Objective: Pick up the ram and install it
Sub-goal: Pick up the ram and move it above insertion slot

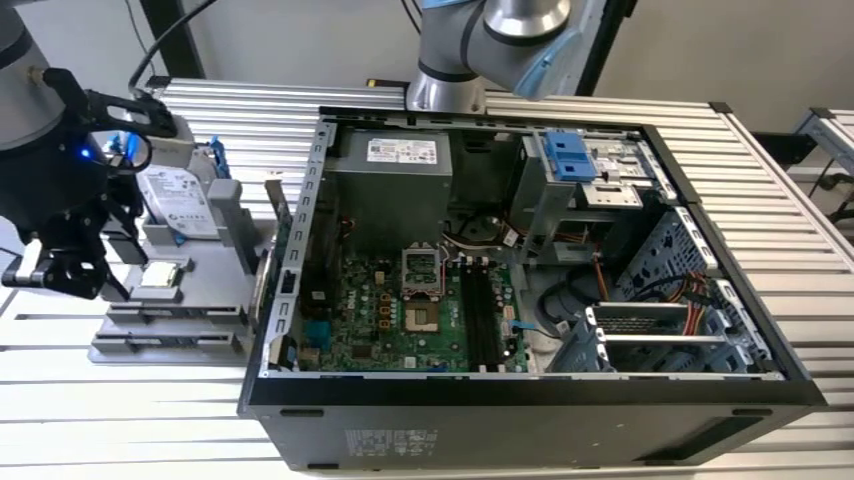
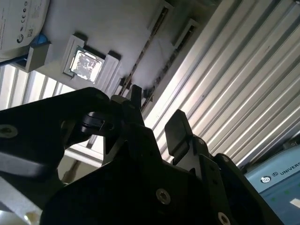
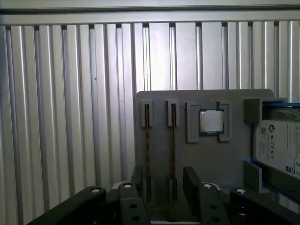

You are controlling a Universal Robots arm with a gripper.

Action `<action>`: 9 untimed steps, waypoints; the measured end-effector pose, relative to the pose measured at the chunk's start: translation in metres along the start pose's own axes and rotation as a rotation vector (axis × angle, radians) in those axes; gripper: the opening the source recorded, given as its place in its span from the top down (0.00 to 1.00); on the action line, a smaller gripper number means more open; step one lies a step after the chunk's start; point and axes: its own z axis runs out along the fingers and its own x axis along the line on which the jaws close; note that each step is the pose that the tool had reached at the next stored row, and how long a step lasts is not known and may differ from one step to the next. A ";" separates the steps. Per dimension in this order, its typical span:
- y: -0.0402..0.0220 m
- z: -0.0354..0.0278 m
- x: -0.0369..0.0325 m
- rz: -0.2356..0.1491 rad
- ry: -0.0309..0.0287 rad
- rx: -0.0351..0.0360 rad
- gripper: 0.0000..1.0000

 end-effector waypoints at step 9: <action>-0.0032 0.0162 0.0085 0.000 -0.0001 0.0001 0.00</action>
